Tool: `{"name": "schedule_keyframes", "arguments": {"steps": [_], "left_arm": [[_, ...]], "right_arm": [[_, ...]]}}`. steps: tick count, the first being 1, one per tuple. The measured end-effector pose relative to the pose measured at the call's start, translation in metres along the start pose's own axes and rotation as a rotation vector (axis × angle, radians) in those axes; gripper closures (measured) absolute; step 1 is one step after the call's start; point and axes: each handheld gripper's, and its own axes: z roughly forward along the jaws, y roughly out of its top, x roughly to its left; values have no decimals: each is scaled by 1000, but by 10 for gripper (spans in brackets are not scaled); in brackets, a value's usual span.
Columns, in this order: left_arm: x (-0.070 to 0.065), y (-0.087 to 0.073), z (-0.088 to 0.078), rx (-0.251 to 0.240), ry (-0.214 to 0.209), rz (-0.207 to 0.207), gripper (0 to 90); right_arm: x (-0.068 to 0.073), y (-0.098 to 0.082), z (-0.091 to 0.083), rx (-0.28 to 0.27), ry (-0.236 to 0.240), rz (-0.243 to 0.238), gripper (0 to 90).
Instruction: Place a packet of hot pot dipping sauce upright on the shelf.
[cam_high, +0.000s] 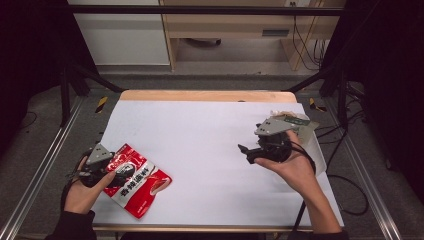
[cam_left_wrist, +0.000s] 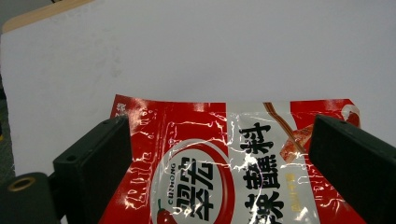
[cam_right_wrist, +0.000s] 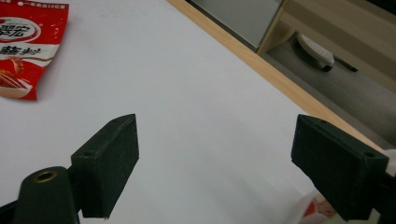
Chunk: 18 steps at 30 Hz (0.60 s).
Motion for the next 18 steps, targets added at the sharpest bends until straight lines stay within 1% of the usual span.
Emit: {"name": "schedule_keyframes", "arguments": {"steps": [1, 2, 4, 5, 6, 8, 9, 11, 12, 13, 16, 17, 18], "left_arm": [[0, -1, -1, 4, 3, 1, 64], [1, -4, -1, 5, 7, 3, 64], [2, -6, -1, 9, 15, -5, 63], [2, -6, -1, 9, 15, -5, 62], [3, -7, -1, 3, 17, -12, 62], [4, -8, -3, 5, 22, -11, 62], [4, -8, -3, 5, 22, -11, 62], [5, -9, -4, -3, 23, -17, 62], [6, -9, -6, -6, 29, -15, 61], [6, -9, -6, -6, 29, -15, 61], [8, -10, -8, -12, 32, -24, 50], [9, -11, -9, -15, 33, -25, 50], [10, -11, -10, -18, 36, -25, 51]], "right_arm": [[8, -3, 8, 4, 7, -3, 158], [13, -4, 12, -5, 3, -8, 167], [21, -6, 20, -12, 15, 5, 157], [21, -6, 20, -12, 15, 5, 157], [27, -8, 28, -6, 34, 13, 137], [33, -10, 34, 10, 47, 16, 115], [33, -10, 34, 10, 47, 16, 115], [39, -12, 42, 12, 66, 27, 97], [41, -13, 45, 17, 70, 26, 93], [41, -13, 45, 17, 70, 26, 93], [51, -19, 54, 33, 85, 22, 93], [51, -19, 54, 33, 85, 22, 93], [54, -21, 56, 36, 89, 20, 95]]}}
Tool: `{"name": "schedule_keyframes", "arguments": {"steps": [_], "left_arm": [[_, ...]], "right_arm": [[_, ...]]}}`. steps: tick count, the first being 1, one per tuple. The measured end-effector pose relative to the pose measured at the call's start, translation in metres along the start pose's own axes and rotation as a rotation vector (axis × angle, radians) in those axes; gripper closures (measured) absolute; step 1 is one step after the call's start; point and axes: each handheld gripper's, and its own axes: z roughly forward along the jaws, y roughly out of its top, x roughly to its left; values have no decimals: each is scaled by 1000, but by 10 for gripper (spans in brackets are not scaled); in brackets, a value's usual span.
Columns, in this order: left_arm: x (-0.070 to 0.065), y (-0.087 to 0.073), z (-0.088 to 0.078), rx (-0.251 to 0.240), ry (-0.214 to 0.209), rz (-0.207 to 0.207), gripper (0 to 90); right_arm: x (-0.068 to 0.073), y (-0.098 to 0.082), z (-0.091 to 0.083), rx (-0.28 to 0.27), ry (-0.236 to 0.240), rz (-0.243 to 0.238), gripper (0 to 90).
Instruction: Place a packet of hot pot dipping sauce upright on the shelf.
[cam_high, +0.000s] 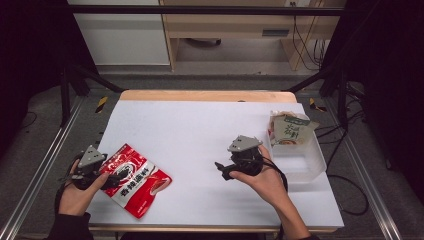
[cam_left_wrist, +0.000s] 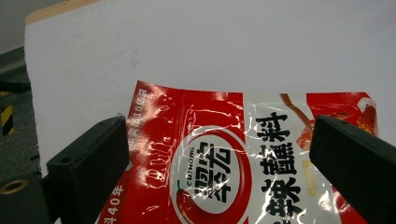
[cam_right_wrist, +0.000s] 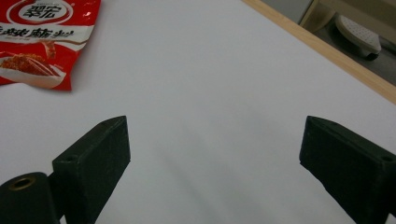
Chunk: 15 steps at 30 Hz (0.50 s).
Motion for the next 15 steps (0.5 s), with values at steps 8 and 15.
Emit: {"name": "schedule_keyframes", "arguments": {"steps": [8, 15], "left_arm": [[5, -9, -7, -8, 18, -22, 51], [6, -24, -9, 13, 22, -38, 52]], "right_arm": [[18, -20, 20, 21, 13, 13, 110], [27, -36, 24, 41, 16, 35, 119]]}}
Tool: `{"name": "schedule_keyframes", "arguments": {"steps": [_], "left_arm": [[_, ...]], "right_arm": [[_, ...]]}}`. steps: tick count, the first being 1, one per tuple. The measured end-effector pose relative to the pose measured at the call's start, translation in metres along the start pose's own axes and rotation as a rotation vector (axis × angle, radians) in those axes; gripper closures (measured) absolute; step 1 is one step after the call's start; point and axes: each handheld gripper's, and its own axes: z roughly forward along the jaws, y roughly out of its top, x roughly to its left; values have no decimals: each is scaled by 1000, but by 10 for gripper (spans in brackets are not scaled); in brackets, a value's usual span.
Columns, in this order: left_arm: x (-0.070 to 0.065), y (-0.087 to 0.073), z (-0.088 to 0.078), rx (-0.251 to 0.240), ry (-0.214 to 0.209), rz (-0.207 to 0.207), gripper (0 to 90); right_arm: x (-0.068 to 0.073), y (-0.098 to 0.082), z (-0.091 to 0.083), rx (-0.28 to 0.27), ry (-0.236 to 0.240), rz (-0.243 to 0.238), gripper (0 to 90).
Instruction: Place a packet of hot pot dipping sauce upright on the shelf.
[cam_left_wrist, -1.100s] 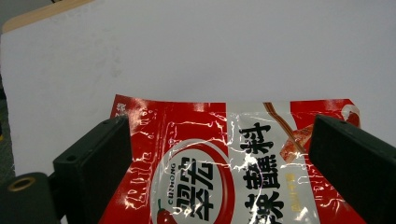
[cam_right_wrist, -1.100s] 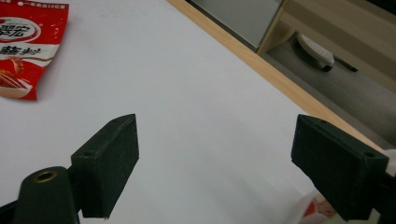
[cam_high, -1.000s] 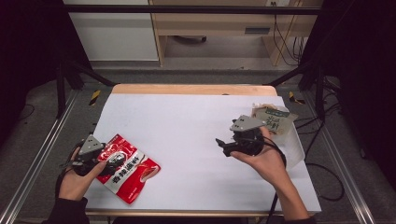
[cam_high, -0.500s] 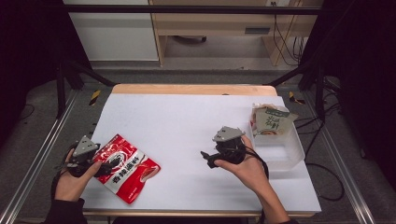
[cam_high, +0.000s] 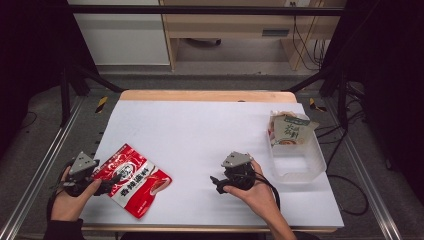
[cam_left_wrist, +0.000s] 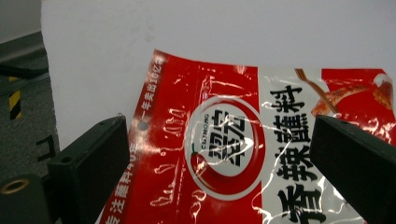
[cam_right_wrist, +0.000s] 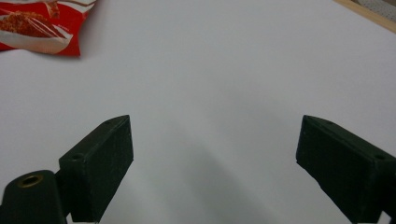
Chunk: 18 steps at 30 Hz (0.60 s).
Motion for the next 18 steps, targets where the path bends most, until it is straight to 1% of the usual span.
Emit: {"name": "schedule_keyframes", "arguments": {"steps": [2, 3, 4, 7, 8, 10, 11, 14, 15, 16, 18], "left_arm": [[-1, -6, 1, 13, 3, -1, 52], [-3, -13, 2, 38, 3, 5, 57], [-3, -13, 2, 38, 3, 5, 60], [-4, -18, 2, 72, 12, 35, 61], [-4, -20, 2, 73, 14, 31, 61], [1, -25, 1, 81, 40, 26, 65], [1, -25, 1, 81, 40, 26, 66], [10, -30, -1, 83, 68, -3, 67], [15, -33, -1, 80, 79, -24, 67], [15, -33, -1, 80, 79, -24, 67], [20, -35, -1, 80, 85, -39, 66]], "right_arm": [[0, -1, 0, 1, -2, 2, 119], [0, -1, 1, 6, -7, -7, 119], [0, -1, 1, 6, -7, -7, 119], [1, -2, 2, 18, -11, -10, 119], [0, -3, 3, 26, -12, -13, 119], [0, -4, 4, 37, -14, -18, 120], [0, -4, 4, 37, -14, -18, 120], [1, -4, 5, 39, -16, -21, 122], [1, -4, 6, 43, -16, -23, 122], [1, -4, 6, 43, -16, -23, 122], [2, -5, 7, 48, -9, -30, 123]]}}
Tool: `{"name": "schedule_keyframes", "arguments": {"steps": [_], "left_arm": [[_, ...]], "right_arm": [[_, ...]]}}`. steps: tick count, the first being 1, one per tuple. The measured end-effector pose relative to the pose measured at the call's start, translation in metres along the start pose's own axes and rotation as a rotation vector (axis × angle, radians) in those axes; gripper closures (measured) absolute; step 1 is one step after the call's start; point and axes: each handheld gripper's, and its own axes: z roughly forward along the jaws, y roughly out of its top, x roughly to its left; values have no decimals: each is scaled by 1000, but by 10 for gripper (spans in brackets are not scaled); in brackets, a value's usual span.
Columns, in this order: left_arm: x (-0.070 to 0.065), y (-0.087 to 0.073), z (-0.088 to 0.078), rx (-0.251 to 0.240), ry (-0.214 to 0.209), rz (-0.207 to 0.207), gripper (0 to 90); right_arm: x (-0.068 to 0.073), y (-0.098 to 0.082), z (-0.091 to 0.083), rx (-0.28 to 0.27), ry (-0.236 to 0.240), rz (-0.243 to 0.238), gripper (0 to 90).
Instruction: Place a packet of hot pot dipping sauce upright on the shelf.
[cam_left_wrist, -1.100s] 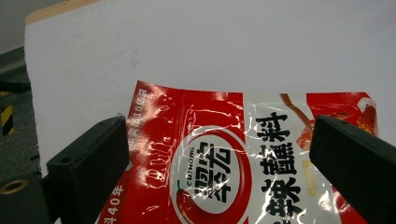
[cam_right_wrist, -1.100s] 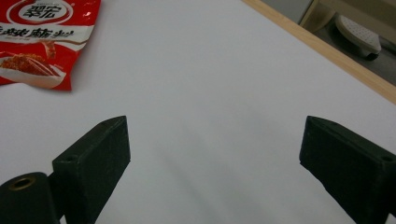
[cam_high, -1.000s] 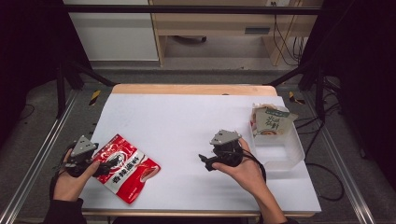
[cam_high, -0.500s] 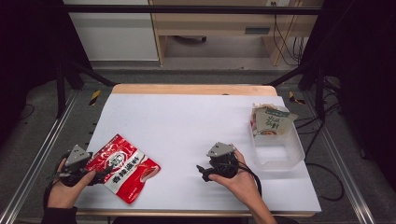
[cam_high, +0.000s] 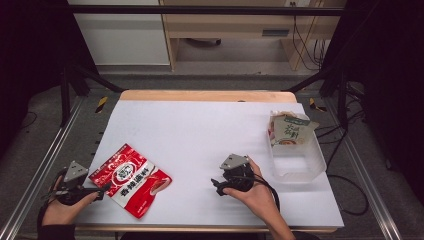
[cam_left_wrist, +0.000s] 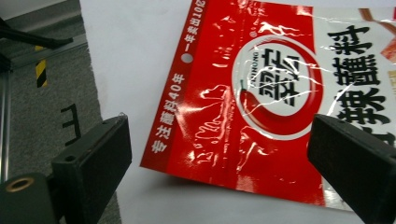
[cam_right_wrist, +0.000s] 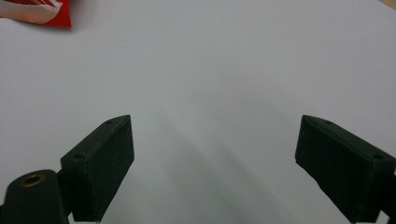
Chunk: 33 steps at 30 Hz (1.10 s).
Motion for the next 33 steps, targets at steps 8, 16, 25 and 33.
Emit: {"name": "schedule_keyframes", "arguments": {"steps": [8, 16, 25, 33], "left_arm": [[9, -4, 4, 14, -6, -36, 66], [11, -5, 9, 28, -45, -58, 113], [11, -5, 9, 30, -80, -97, 220], [10, -1, -2, -22, -139, -143, 317]], "right_arm": [[1, -1, 3, 24, 3, -9, 123], [3, -2, 5, 43, 6, -22, 123], [3, -2, 6, 45, 7, -25, 124], [3, -2, 6, 54, 15, -26, 123]]}}
